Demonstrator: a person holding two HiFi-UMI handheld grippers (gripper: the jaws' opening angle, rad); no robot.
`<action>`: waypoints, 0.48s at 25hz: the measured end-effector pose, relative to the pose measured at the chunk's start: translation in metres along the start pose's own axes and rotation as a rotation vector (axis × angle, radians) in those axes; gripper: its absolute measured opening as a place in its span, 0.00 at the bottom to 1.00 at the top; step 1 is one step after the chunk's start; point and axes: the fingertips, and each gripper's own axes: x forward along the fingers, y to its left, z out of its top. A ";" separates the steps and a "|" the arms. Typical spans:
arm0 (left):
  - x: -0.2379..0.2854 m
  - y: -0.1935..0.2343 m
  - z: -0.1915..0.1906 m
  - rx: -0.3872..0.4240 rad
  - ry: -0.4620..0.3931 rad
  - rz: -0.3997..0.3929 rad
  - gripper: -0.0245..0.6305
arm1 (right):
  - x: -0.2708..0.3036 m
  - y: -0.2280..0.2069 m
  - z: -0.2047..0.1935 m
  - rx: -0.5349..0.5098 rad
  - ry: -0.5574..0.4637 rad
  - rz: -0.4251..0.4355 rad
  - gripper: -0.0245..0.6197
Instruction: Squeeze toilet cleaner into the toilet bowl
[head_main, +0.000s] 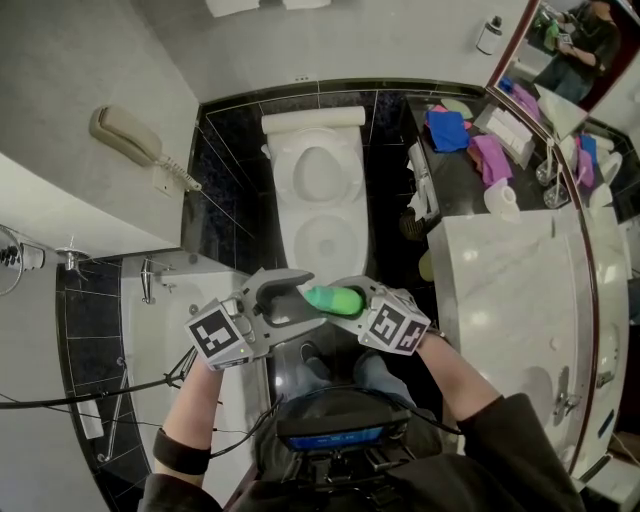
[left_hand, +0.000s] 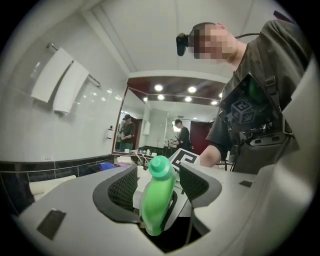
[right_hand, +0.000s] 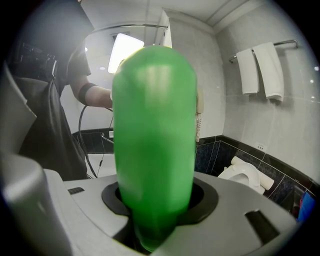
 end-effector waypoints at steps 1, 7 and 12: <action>0.002 -0.002 0.002 0.005 0.005 -0.018 0.43 | 0.000 0.000 -0.001 -0.003 0.003 0.003 0.33; 0.007 -0.013 0.013 0.057 0.030 -0.109 0.43 | -0.002 0.005 0.001 -0.025 -0.001 0.021 0.33; 0.007 -0.015 0.014 0.077 0.045 -0.132 0.27 | -0.004 0.007 0.005 -0.031 -0.009 0.026 0.33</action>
